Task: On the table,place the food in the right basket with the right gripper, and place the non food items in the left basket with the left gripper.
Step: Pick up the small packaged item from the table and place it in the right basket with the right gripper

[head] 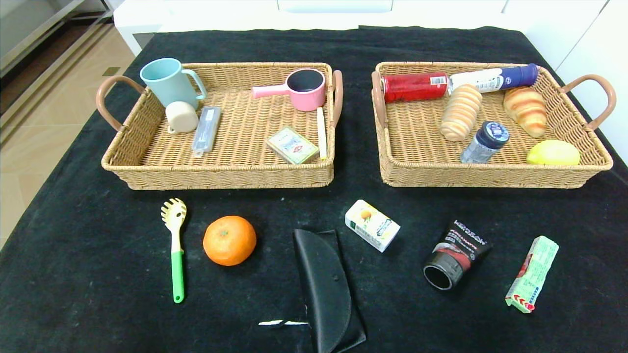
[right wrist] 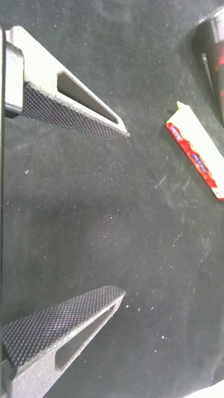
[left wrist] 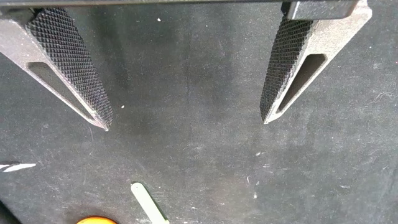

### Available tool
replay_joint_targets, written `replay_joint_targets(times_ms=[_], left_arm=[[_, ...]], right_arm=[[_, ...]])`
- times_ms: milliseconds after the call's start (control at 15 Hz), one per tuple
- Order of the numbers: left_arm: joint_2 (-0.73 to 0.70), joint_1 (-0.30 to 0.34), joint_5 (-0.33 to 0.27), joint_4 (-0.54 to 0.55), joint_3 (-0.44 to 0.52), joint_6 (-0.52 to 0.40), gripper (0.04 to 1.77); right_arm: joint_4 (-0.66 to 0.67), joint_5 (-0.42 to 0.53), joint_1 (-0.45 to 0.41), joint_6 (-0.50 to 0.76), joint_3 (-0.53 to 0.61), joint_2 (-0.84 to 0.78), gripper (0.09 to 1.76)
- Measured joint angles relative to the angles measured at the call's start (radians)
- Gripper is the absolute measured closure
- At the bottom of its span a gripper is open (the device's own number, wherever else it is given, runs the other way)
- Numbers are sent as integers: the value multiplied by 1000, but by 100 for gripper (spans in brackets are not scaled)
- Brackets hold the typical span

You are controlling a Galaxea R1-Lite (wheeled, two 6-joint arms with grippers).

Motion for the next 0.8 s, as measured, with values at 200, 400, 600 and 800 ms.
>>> replay_joint_targets(times_ms=[200, 400, 600, 800], left_arm=[[0, 0, -3, -2, -1, 32, 9], [29, 0, -58, -13, -112, -77, 9], [167, -34, -133, -21, -291, -164, 9], [343, -188, -174, -36, -433, -166, 9]], right_arm=[[9, -11, -1, 11, -3, 11, 14], [27, -1, 1, 57, -87, 55, 14], [26, 67, 11, 80, -238, 188, 14], [22, 163, 16, 77, -357, 341, 14]])
